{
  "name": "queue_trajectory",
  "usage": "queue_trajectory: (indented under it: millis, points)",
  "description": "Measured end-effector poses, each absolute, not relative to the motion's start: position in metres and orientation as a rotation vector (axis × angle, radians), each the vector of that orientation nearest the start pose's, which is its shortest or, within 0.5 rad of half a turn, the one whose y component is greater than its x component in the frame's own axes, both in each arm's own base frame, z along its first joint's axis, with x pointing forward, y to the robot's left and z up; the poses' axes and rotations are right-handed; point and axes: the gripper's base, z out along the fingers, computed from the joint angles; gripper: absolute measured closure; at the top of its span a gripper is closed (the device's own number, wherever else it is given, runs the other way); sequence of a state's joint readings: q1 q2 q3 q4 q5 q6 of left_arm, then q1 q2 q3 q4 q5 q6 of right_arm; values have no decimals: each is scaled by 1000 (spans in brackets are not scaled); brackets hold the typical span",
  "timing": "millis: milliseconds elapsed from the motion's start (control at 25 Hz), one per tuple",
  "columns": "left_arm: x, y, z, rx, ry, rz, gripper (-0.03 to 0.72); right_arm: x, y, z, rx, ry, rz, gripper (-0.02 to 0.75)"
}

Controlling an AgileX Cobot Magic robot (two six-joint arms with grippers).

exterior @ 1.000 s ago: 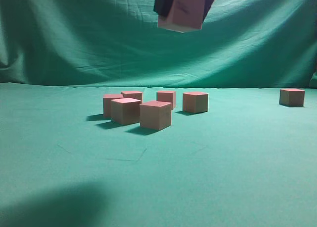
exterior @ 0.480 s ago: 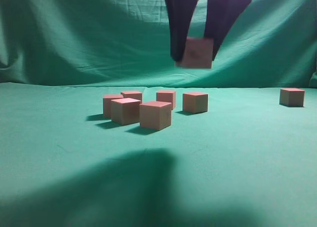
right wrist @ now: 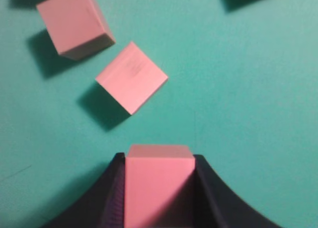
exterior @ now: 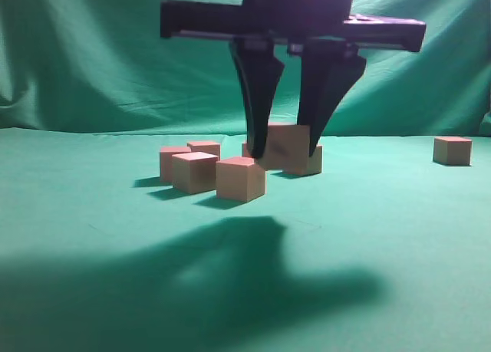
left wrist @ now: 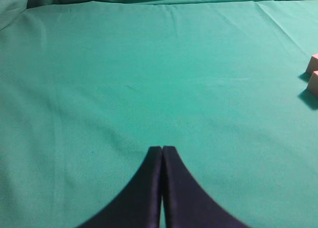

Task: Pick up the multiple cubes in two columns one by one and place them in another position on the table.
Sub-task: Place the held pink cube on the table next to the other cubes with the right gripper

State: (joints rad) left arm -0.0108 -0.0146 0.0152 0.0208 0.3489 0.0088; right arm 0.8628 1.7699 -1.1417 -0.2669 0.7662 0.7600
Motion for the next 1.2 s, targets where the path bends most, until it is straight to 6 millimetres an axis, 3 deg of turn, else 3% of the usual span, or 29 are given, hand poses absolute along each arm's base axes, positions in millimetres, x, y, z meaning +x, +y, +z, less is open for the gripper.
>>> queue_trajectory:
  millis: [400,1200]
  points:
    - [53,0,177,31,1833,19,688,246,250,181,-362,2799,48,486]
    - [53,0,177,31,1833,19,688,252,251,172,-429,2761,-2,486]
